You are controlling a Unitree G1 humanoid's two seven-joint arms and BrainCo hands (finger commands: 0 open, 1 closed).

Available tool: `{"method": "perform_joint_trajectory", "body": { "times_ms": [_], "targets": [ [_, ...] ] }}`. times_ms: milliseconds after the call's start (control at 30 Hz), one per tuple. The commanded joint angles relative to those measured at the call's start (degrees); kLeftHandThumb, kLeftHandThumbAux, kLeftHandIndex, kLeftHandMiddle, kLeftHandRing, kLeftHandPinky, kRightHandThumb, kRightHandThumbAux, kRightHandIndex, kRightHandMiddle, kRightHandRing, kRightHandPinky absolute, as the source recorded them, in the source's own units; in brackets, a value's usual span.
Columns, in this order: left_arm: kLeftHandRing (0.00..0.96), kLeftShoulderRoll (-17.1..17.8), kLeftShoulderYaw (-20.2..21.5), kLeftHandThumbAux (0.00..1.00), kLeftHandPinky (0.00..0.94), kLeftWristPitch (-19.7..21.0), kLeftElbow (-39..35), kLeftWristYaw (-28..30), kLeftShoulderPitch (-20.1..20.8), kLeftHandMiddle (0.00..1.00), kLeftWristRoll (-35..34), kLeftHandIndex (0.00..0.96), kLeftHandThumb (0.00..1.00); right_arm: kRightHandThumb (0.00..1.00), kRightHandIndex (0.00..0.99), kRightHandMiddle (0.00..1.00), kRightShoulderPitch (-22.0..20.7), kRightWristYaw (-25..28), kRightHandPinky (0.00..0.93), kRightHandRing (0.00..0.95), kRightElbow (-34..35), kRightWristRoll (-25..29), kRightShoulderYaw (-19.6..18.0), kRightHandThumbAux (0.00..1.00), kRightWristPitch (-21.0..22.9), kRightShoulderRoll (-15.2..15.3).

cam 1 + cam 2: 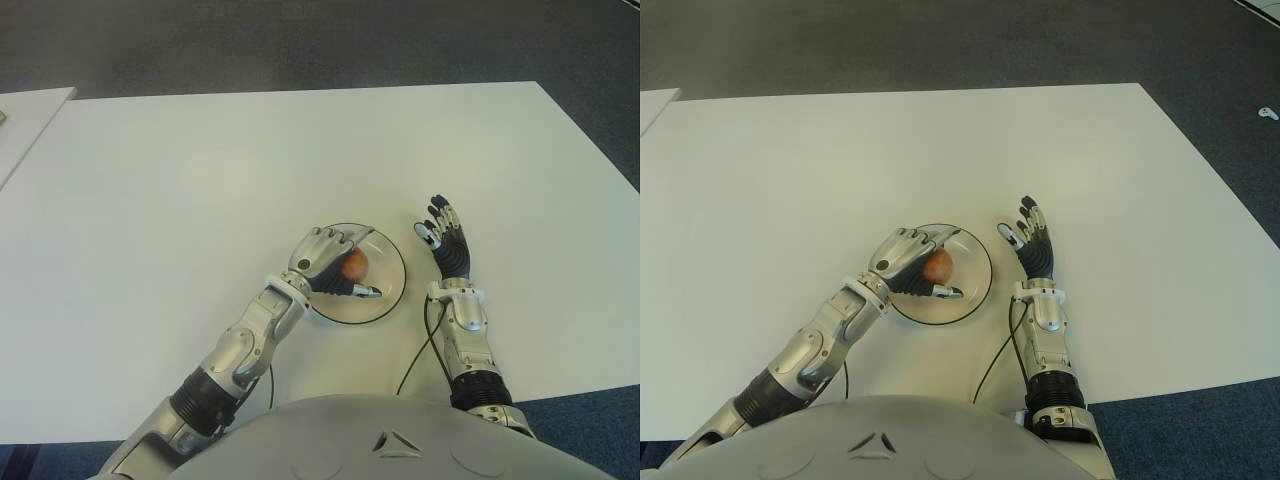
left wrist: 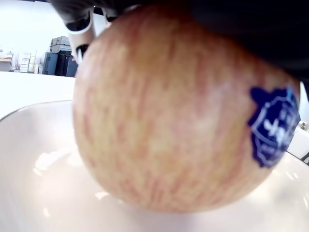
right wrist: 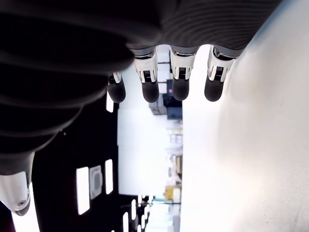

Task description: Put the apples into the plate.

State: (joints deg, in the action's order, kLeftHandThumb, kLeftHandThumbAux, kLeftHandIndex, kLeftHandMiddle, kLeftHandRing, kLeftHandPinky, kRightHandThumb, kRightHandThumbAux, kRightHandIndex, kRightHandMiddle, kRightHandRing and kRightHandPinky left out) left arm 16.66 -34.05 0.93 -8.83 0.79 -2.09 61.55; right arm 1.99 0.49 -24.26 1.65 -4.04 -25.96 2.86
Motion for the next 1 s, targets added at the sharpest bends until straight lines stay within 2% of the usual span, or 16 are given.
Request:
{"method": "perform_joint_trajectory", "body": {
  "times_ms": [33,1000],
  "targets": [
    [0.0,-0.01,0.89,0.31,0.0,-0.11,-0.8,-0.41,0.19,0.0,-0.49,0.0,0.092,0.152,0.0,0.0,2.93,0.31,0.0,0.0,-2.72,0.18,0.29,0.554,3.06,-0.98],
    [0.0,0.15,1.49,0.291,0.0,-0.18,-1.96,0.24,-0.24,0.0,-0.25,0.0,0.074,0.147,0.0,0.0,3.56,0.55,0.0,0.0,-1.5,-0.1,0.76,0.556,3.76,-0.87]
  ]
}}
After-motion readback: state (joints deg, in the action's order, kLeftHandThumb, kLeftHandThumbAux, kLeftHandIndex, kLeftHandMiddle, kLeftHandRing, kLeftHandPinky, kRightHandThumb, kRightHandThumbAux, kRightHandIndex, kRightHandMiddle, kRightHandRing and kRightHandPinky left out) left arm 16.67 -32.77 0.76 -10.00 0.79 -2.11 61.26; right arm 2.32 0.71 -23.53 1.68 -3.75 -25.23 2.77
